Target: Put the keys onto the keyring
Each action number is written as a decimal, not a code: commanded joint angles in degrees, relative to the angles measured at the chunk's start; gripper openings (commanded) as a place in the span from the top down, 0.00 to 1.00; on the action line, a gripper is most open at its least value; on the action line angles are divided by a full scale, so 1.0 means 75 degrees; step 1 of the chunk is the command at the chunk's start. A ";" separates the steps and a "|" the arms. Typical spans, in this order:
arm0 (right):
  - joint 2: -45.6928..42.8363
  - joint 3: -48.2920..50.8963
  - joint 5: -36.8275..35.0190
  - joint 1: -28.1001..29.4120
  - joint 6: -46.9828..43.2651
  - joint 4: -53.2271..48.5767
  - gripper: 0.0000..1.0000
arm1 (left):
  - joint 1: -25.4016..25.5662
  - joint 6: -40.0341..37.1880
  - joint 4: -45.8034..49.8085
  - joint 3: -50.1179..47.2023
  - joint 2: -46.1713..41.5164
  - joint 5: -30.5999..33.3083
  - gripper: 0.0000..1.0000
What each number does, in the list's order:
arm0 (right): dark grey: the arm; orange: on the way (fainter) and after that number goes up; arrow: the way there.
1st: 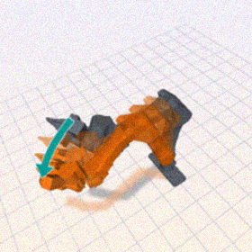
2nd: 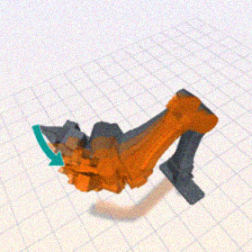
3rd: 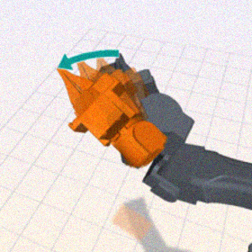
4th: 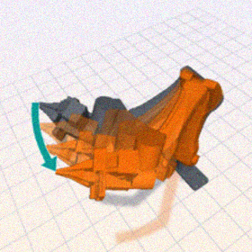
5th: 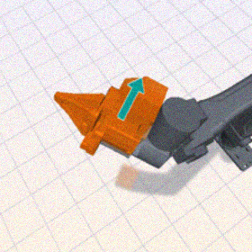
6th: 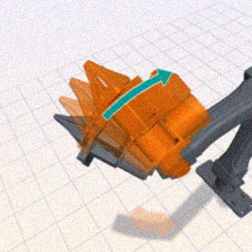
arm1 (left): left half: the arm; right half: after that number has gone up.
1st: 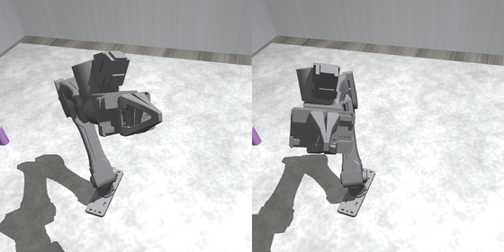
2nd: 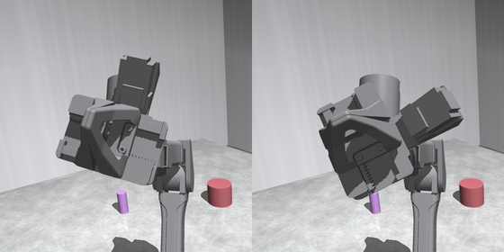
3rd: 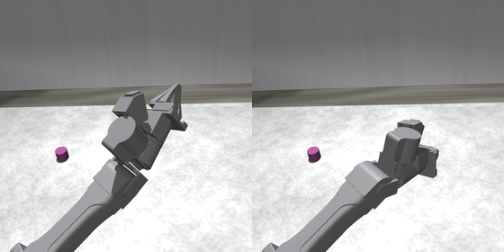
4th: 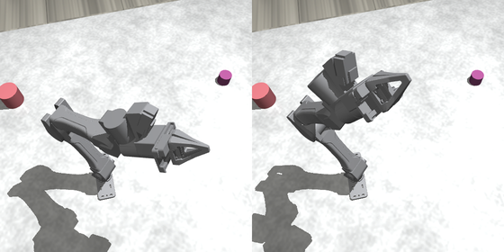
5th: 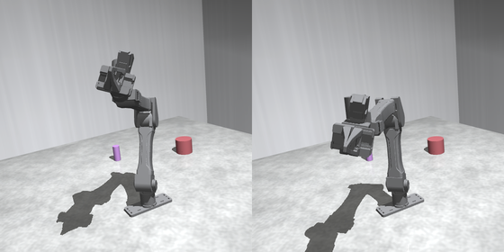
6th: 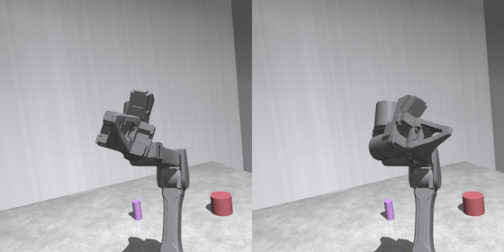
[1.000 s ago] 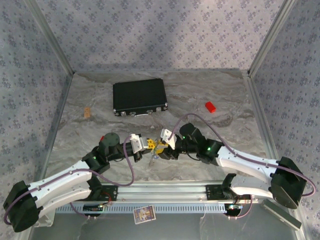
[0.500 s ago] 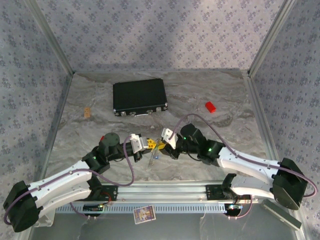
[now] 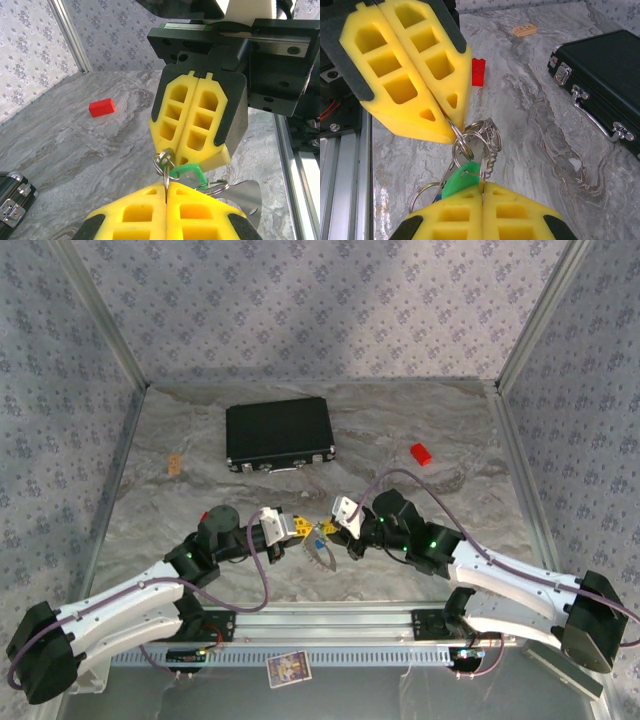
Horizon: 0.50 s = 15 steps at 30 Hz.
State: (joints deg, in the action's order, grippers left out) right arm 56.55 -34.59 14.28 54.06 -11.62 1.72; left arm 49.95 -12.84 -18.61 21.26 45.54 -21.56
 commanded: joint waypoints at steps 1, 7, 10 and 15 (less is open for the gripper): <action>-0.0052 0.0123 -0.0040 0.0052 -0.0162 -0.0026 1.00 | 0.0028 -0.0069 -0.0275 0.0265 0.0010 -0.0030 1.00; 0.0175 0.0148 0.0134 0.0070 -0.0137 0.0275 0.98 | 0.0022 -0.0070 -0.0277 0.0318 0.0098 -0.0113 1.00; 0.0172 0.0139 0.0108 0.0076 -0.0156 0.0299 1.00 | 0.0020 -0.0098 -0.0208 0.0324 0.0075 -0.0089 1.00; 0.0120 0.0174 0.0187 0.0072 -0.0161 0.0307 0.96 | 0.0024 -0.0083 -0.0241 0.0295 0.0040 -0.0102 1.00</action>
State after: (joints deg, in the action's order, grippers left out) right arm 57.87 -33.89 14.41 54.17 -11.92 2.81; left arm 49.95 -12.97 -18.06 21.28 46.52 -21.58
